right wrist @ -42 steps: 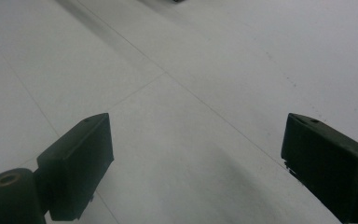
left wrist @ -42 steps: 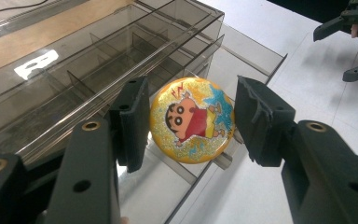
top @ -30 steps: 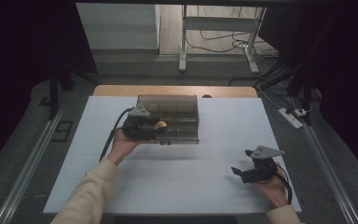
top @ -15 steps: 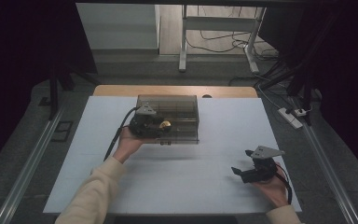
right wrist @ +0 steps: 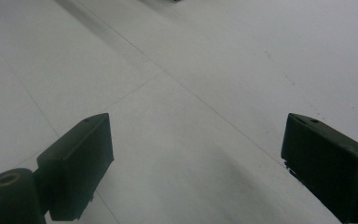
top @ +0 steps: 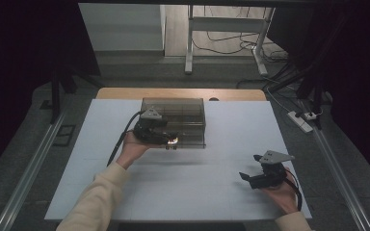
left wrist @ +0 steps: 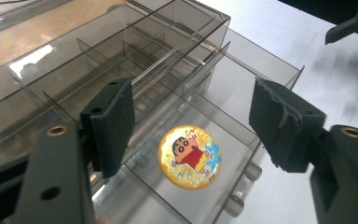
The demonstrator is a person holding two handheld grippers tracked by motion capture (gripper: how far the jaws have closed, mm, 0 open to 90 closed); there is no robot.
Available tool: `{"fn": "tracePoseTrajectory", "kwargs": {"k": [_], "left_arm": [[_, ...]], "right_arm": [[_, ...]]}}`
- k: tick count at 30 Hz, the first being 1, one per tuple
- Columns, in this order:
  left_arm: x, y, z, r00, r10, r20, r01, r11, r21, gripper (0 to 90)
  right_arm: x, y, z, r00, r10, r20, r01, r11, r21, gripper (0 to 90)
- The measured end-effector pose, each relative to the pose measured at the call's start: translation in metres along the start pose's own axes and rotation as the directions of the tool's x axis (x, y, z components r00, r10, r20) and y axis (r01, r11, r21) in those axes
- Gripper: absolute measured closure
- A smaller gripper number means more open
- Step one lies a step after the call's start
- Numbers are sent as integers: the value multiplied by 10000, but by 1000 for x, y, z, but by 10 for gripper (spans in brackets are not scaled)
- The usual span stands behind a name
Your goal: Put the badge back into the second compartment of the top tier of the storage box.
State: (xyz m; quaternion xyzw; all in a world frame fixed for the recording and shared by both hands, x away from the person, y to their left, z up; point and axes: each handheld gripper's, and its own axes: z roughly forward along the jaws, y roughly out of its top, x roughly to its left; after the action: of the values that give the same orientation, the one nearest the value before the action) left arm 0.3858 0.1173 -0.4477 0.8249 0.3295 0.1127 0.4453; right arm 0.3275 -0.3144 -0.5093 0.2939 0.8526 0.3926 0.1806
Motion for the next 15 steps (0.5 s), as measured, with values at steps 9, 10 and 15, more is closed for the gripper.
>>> {"fn": "tracePoseTrajectory", "kwargs": {"k": [9, 10, 15], "left_arm": [[-2, -5, -12, 9999, -85, -69, 84, 9998, -175, 265], [-2, -5, -13, 10000, -56, -77, 54, 9999, -144, 263], [-3, -8, -15, 9999, -80, -134, 78, 9999, -139, 255]], "right_arm": [[0, 0, 0, 10000, -10, 13, 10, 10000, -7, 84], [0, 0, 0, 10000, 1, 0, -1, 10000, -25, 84], [0, 0, 0, 10000, -12, 18, 13, 10000, -7, 84]]}}
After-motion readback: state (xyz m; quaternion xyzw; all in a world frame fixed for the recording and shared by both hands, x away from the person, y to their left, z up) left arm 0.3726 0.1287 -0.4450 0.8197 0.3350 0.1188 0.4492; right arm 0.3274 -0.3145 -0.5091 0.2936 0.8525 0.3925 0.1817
